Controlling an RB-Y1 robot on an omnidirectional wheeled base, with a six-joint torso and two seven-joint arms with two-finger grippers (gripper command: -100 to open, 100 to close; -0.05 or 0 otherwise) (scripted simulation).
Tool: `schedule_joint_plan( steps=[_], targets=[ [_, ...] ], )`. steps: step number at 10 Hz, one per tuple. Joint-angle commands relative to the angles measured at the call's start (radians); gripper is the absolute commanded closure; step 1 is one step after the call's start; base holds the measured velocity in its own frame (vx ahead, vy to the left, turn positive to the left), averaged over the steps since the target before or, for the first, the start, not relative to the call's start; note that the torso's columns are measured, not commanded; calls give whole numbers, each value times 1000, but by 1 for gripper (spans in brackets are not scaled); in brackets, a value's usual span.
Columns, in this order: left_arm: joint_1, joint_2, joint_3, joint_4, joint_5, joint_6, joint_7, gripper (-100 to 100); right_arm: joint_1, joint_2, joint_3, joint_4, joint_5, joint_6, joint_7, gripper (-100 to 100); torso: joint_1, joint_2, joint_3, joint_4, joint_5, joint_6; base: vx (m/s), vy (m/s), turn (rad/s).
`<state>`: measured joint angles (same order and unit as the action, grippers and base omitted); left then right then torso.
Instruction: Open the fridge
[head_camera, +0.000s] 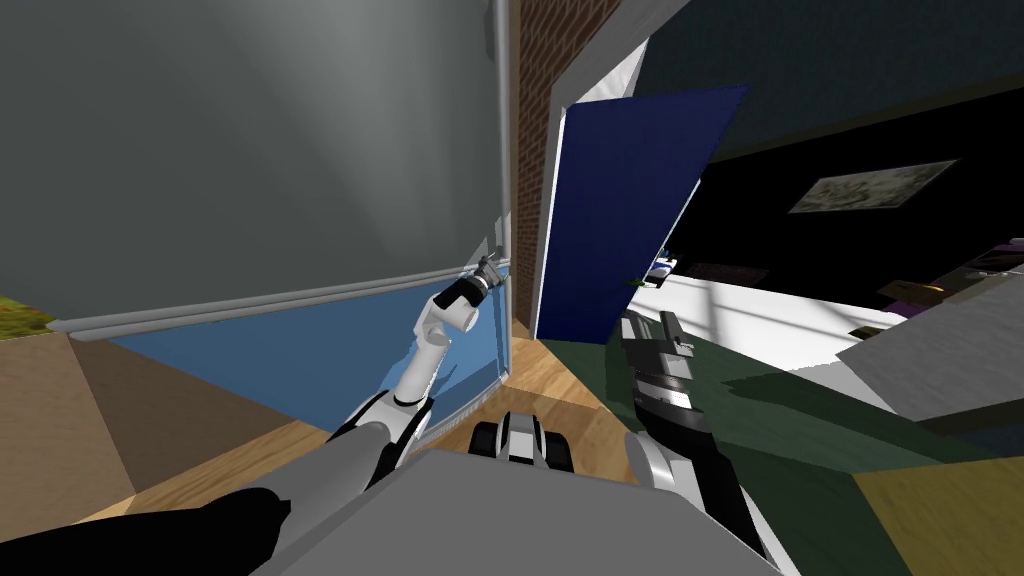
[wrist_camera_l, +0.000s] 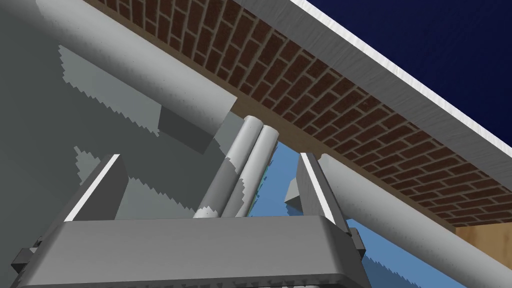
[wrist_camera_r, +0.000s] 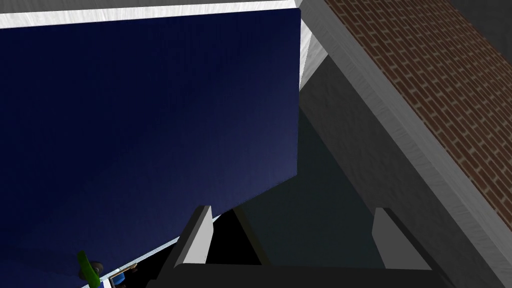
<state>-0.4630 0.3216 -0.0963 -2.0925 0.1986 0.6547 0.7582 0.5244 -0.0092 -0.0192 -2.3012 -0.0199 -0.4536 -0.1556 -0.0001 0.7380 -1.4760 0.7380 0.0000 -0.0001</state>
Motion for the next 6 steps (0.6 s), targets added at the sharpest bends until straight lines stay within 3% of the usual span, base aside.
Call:
schedule_joint_plan(
  steps=[1,4,6],
  targets=[
    [-60,14,-3,27,11,74,37,-100,0,0,0,0,0,0,0,0,0,0,0,0,0,0,46,-28,31],
    [-95,25,-4,39,18,127,59,-100,0,0,0,0,0,0,0,0,0,0,0,0,0,0,37,-23,29],
    [-159,49,-7,61,32,192,100,-100,0,0,0,0,0,0,0,0,0,0,0,0,0,0,39,-31,41]
  ],
)
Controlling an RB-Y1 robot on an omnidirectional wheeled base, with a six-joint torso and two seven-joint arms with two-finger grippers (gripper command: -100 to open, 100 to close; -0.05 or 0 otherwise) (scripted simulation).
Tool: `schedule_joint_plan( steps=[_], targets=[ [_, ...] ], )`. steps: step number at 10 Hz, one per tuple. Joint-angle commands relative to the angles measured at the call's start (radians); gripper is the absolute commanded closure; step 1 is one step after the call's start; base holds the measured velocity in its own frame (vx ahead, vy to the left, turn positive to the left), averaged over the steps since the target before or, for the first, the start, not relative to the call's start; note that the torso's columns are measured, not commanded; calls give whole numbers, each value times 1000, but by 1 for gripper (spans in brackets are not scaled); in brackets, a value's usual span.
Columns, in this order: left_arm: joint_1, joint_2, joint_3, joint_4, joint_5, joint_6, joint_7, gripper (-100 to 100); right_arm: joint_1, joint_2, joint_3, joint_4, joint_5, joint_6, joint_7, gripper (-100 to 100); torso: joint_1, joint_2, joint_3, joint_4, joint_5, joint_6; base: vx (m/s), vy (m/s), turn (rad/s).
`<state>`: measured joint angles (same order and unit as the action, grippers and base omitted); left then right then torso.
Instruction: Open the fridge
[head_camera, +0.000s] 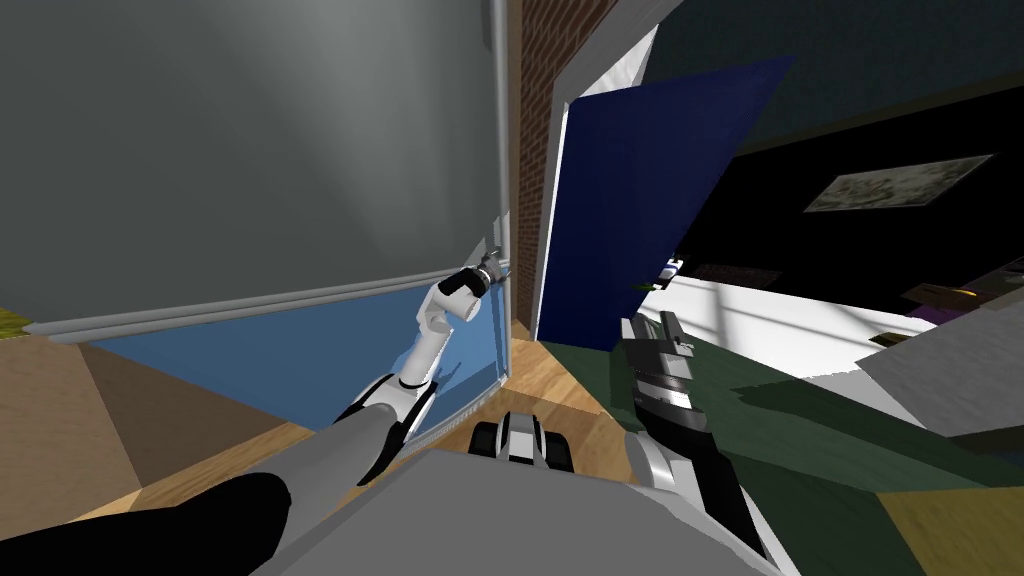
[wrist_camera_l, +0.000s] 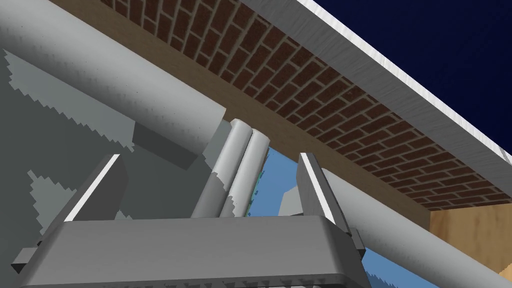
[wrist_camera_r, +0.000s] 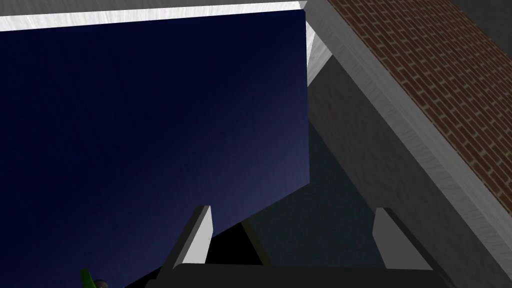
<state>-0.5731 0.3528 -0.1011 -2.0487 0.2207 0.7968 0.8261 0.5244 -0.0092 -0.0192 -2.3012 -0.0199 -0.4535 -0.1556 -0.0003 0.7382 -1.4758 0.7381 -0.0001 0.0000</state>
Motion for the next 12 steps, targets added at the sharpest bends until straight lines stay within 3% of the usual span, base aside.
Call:
schedule_joint_plan(
  steps=[1,4,9,11,12],
  targets=[
    [-49,18,-2,18,10,66,32,-100,0,0,0,0,0,0,0,0,0,-1,0,0,0,0,43,-25,22],
    [-126,54,-5,41,27,158,81,-100,0,0,0,0,0,0,0,0,1,0,0,0,0,0,47,-28,41],
    [-192,100,-8,58,41,249,125,-100,0,0,0,0,0,0,0,0,0,-1,-1,0,0,0,27,-21,22],
    [-182,93,-8,53,39,240,120,-100,0,0,0,0,0,0,0,0,1,0,0,0,0,0,8,-7,3],
    [-182,93,-8,53,39,240,120,100,0,0,0,0,0,0,0,0,1,1,0,0,0,0,4,1,20]
  ],
)
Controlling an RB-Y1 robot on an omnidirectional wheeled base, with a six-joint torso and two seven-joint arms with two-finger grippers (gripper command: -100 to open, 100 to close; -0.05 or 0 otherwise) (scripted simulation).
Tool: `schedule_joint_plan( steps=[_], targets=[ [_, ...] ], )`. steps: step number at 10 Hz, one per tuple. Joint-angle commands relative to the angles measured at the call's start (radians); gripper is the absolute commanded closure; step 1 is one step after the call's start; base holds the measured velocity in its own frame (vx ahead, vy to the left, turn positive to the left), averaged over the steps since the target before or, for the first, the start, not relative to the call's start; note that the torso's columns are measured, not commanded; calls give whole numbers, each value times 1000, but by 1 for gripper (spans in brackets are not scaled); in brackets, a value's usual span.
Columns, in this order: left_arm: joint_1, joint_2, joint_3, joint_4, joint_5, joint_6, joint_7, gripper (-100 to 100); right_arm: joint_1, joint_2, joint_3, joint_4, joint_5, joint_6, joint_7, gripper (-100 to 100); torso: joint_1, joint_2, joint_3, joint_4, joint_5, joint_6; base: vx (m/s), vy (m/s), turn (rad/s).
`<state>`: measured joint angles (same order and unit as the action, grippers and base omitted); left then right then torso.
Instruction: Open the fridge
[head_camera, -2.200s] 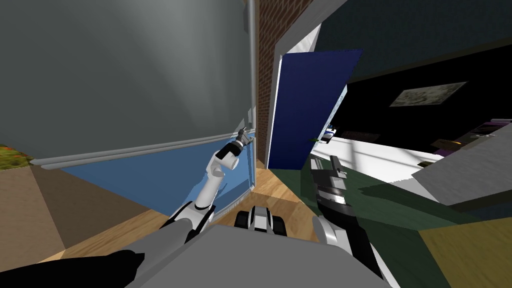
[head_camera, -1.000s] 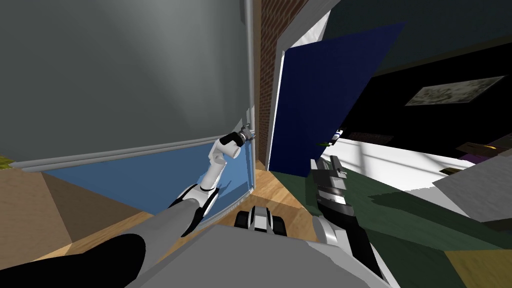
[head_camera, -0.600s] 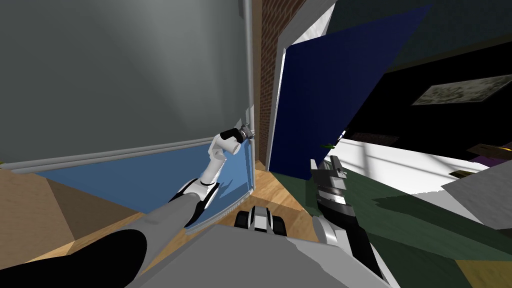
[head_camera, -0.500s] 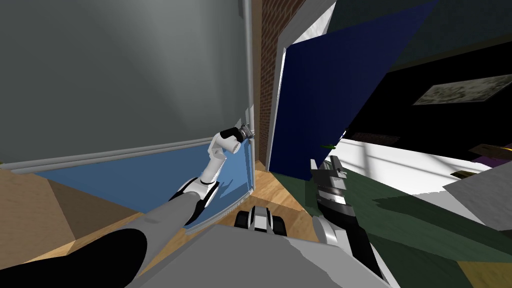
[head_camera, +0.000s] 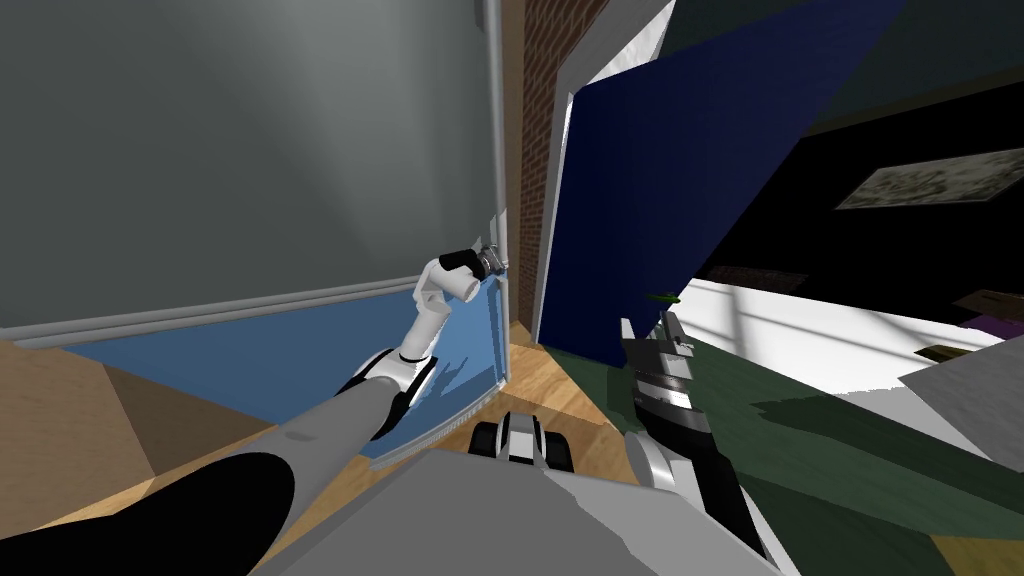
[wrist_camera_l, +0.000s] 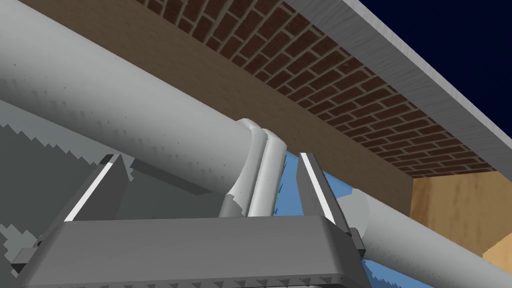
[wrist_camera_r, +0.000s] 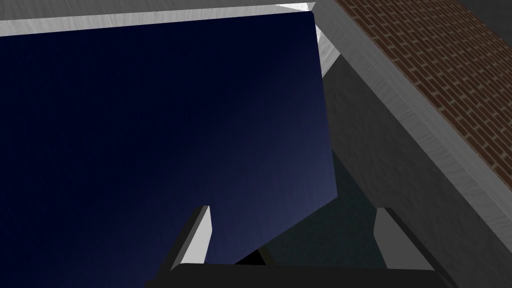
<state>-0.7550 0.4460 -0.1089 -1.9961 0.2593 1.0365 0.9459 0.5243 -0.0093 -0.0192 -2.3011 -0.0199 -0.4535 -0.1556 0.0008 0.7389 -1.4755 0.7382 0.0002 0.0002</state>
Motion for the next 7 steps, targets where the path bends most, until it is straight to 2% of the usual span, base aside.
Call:
schedule_joint_plan(
  steps=[1,2,3,4,5,7],
  targets=[
    [2,6,-17,-51,13,29,25,100,0,0,0,0,0,0,0,0,-2,-1,-1,-2,-1,2,-52,14,27],
    [2,6,-17,-62,13,29,25,100,0,0,0,0,0,0,0,0,-4,0,0,-1,-2,2,-69,26,-8],
    [5,11,-36,-107,28,59,49,100,0,0,0,0,0,0,0,0,-4,1,1,0,-2,1,-87,33,14],
    [5,11,-36,-123,28,59,49,100,0,0,0,0,0,0,0,0,-4,2,2,0,-2,2,-73,28,-16],
    [8,15,-56,-160,42,89,74,100,0,0,0,0,0,0,0,0,-3,2,1,1,-1,0,-77,23,15],
    [8,15,-56,-185,42,89,74,100,0,0,0,0,0,0,0,0,-4,2,1,3,-2,1,-45,10,-5]
  ],
)
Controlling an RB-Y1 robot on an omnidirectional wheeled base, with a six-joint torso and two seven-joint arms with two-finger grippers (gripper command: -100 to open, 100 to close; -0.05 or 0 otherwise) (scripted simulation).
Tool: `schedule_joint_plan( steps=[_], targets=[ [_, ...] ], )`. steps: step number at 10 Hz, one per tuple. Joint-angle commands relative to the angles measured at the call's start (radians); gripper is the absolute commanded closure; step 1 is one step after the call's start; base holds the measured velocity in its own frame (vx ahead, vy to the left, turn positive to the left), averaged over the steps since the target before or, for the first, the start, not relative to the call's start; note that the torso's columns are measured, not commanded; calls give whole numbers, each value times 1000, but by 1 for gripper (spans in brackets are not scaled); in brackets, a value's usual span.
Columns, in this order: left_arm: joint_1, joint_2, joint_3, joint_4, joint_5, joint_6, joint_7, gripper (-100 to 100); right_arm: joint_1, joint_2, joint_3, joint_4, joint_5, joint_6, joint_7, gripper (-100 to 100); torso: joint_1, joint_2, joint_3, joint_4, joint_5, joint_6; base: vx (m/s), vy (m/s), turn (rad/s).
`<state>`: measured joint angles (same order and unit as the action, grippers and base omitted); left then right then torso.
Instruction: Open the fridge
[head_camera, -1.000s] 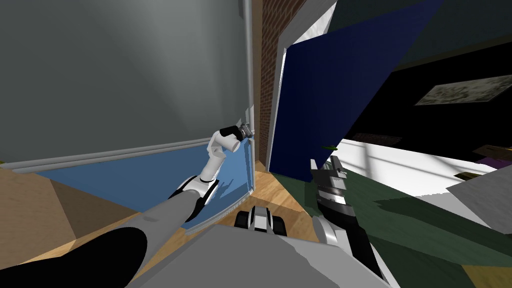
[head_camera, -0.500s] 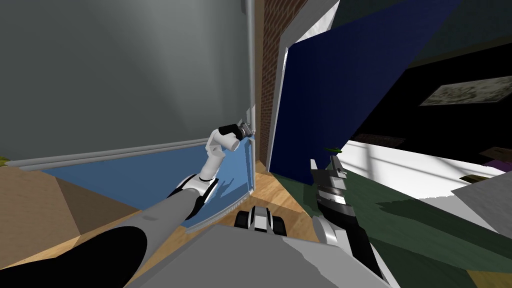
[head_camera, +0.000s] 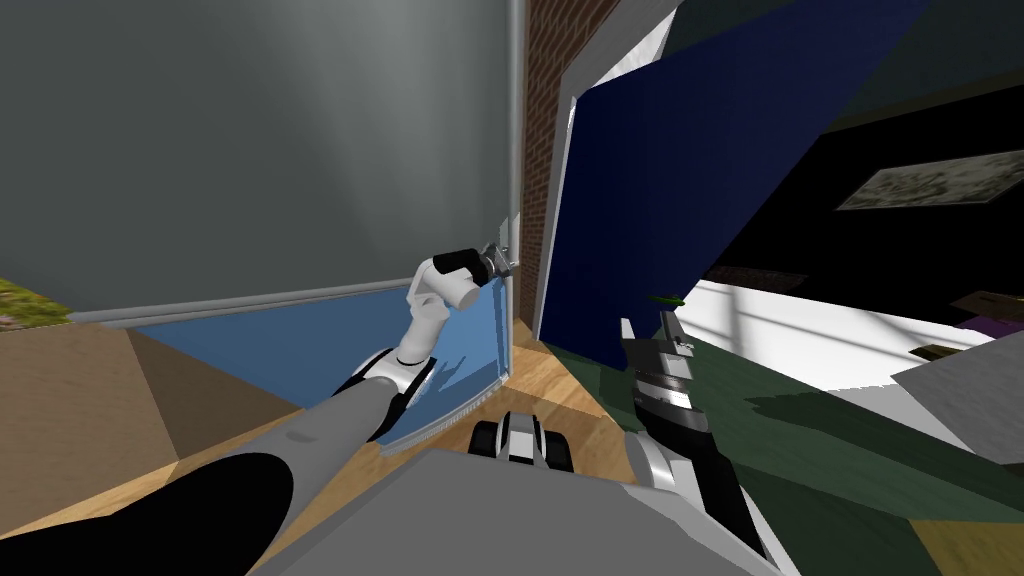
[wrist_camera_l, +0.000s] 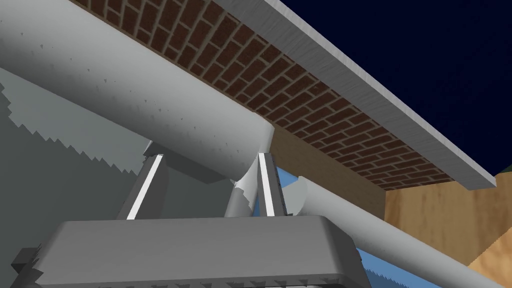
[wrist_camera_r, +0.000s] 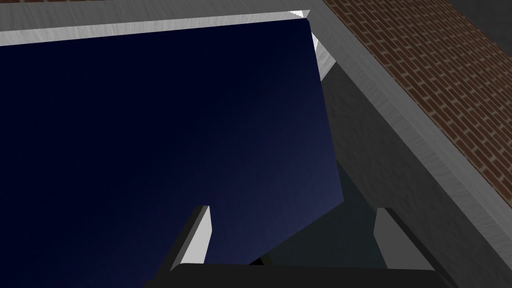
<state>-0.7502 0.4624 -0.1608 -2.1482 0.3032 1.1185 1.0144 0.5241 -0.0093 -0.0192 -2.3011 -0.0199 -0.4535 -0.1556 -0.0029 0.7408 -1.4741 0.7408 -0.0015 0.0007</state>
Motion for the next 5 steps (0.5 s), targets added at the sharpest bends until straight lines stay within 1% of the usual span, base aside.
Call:
schedule_joint_plan(
  steps=[1,2,3,4,5],
  targets=[
    [7,4,-24,-71,13,36,30,100,0,0,0,0,0,0,0,0,0,0,0,1,0,0,-50,19,16],
    [7,4,-24,-94,13,36,30,100,0,0,0,0,0,0,0,0,1,2,1,-1,0,0,-56,21,-3],
    [10,8,-43,-132,27,66,55,100,0,0,0,0,0,0,0,0,1,1,0,-1,1,0,-78,26,-2],
    [10,8,-43,-155,27,66,55,100,0,0,0,0,0,0,0,0,2,0,0,-2,1,0,-80,18,-1],
    [14,13,-63,-191,42,96,79,100,0,0,0,0,0,0,0,0,3,-2,-1,-3,1,-1,-99,22,7]
  ],
)
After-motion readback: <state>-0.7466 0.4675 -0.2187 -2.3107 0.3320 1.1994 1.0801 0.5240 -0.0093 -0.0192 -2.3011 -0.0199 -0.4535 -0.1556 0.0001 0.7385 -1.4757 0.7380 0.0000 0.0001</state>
